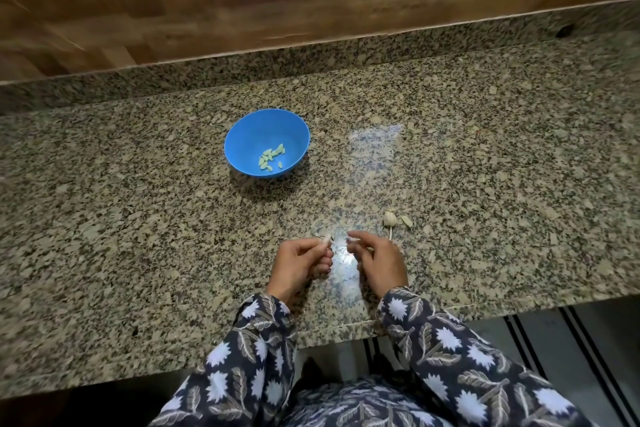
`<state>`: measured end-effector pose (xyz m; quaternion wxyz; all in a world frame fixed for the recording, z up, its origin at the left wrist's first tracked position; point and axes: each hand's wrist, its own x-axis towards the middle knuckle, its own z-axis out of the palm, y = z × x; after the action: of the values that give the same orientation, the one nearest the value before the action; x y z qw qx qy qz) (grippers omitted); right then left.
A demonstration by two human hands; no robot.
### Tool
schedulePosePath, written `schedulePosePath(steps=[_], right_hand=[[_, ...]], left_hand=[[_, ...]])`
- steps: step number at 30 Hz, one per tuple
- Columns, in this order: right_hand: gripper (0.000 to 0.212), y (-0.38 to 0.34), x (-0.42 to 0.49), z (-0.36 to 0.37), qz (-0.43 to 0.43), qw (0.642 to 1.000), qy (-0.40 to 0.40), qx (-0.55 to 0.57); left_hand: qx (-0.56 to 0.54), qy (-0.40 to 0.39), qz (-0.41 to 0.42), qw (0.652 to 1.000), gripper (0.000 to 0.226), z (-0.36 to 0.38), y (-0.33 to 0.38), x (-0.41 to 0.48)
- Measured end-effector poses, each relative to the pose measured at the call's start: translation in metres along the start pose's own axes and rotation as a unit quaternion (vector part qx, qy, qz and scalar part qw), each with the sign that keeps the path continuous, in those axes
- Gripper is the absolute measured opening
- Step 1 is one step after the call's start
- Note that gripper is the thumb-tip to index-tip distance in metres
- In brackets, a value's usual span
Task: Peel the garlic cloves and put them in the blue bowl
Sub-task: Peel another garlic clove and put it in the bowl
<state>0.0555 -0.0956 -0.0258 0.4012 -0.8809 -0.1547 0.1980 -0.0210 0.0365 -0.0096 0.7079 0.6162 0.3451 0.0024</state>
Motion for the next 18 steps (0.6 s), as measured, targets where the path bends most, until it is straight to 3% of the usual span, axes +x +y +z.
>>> schedulePosePath(steps=[2,5,9,18], right_hand=[[0.036,-0.0049,-0.0015,-0.0037,-0.064,0.997,-0.023,-0.049],[0.031,-0.0077,-0.0002,-0.0023,-0.103,0.992,-0.068,-0.012],[0.018,-0.0067,0.0036,-0.0040,-0.057,0.993,-0.063,0.086],[0.018,-0.0062,0.0072,-0.0020,-0.014,0.991,-0.060,0.120]], left_hand=[[0.017,-0.012,-0.002,1.000,0.014,-0.0006,0.0016,0.0001],[0.030,-0.039,0.005,0.999,0.011,-0.0017,0.0050,-0.0034],[0.034,-0.030,0.030,0.999,0.008,-0.0051,0.0049,-0.0071],[0.175,0.021,0.145,0.974,0.008,-0.0046,-0.0021,-0.0063]])
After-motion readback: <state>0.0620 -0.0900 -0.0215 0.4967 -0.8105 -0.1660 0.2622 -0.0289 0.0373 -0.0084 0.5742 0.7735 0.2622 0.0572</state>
